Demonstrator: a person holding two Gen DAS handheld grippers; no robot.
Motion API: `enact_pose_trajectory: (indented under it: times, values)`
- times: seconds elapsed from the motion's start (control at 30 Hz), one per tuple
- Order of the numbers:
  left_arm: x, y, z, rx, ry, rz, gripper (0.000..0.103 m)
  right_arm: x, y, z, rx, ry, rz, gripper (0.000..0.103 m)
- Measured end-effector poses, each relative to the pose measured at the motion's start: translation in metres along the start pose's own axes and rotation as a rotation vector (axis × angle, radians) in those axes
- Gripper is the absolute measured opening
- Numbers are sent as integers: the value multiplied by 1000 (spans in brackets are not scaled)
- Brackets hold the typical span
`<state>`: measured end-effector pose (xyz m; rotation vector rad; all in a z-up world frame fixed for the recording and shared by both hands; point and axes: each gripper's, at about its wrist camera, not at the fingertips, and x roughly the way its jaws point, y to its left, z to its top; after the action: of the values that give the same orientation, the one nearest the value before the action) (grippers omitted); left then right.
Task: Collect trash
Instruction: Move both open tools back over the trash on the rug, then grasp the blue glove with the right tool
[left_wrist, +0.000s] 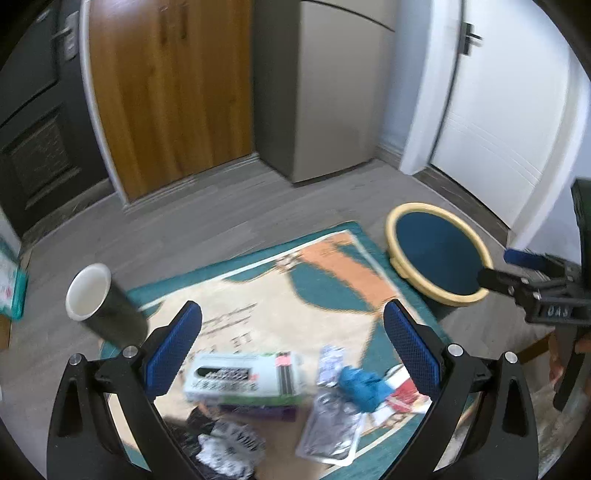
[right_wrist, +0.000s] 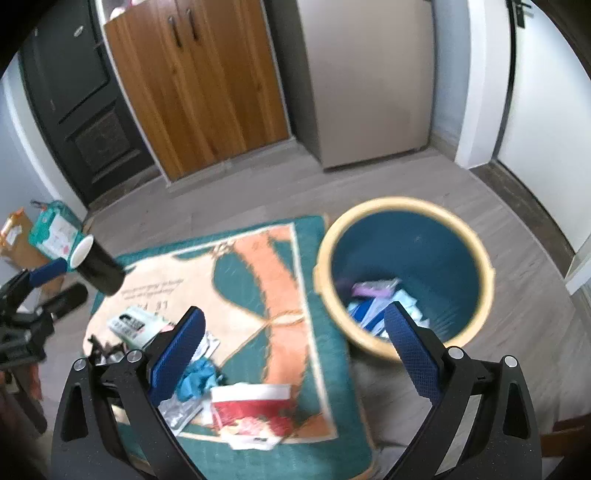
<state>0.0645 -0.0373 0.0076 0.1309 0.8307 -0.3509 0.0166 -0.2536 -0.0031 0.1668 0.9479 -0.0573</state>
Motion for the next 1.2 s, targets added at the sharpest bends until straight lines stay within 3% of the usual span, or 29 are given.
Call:
enact_pose_trajectory:
  times: [0.37, 0.57, 0.73, 0.8, 0.87, 1.03, 1.2]
  values:
    - [9, 79, -44, -63, 91, 155, 97, 39, 76, -34, -152, 115, 86, 97]
    - [11, 87, -50, -71, 107, 169, 97, 62, 102, -59, -230, 188, 89, 94]
    - [16, 76, -47, -49, 111, 151, 97, 80, 111, -75, -307, 239, 55, 72]
    - [20, 74, -48, -42, 122, 152, 97, 84, 112, -78, -326, 265, 71, 41]
    - [26, 74, -49, -40, 136, 154, 97, 85, 114, -79, -338, 278, 79, 30]
    - [39, 80, -54, -70, 172, 156, 97, 75, 112, -66, -311, 237, 104, 26]
    - [55, 99, -59, -198, 215, 155, 97, 68, 100, -46, -229, 196, 119, 26]
